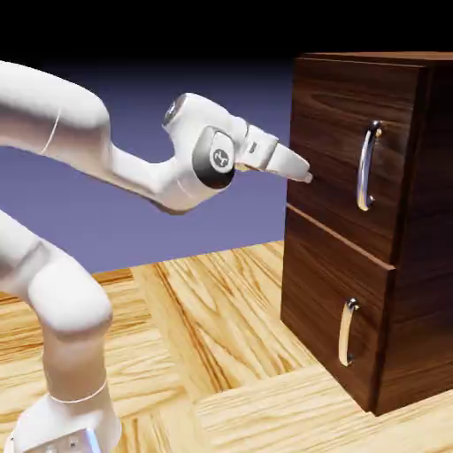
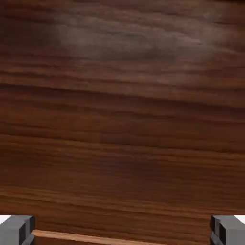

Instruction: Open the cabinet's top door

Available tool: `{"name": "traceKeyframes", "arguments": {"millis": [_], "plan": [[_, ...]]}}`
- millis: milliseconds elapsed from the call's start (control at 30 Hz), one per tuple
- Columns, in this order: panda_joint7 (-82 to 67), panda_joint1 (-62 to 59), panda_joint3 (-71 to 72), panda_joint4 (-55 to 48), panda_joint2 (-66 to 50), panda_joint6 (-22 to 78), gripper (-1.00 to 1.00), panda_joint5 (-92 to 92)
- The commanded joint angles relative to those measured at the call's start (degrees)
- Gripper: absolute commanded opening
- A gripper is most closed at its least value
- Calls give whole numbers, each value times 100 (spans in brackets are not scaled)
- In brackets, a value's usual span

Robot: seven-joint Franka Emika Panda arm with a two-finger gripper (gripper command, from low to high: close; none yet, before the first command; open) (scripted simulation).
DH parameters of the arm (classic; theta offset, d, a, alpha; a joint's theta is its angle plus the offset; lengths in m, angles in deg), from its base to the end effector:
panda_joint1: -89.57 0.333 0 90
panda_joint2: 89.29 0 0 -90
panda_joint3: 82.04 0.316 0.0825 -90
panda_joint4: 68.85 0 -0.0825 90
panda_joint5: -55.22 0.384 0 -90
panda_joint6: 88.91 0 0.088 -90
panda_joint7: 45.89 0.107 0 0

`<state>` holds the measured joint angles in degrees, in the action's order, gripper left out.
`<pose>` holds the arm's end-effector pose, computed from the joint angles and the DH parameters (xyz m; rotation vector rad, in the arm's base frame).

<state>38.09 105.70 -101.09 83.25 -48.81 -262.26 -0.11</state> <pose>0.3746 0.0239 0.5568 -2.2788 0.7892 -1.3688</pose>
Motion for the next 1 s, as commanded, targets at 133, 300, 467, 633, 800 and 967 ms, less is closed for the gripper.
{"name": "traceKeyframes", "arguments": {"millis": [133,300,467,633,800,967], "plan": [[935,348,-429,-201,176,15,100,-1246],[1870,695,-858,-401,352,30,100,-2492],[2805,1043,-1287,-602,528,45,100,-3738],[3740,1390,-1716,-802,704,60,100,-4984],[4675,1738,-2145,-1003,880,75,100,-6230],[5610,2086,-2574,-1203,1057,90,100,-7476]]}}
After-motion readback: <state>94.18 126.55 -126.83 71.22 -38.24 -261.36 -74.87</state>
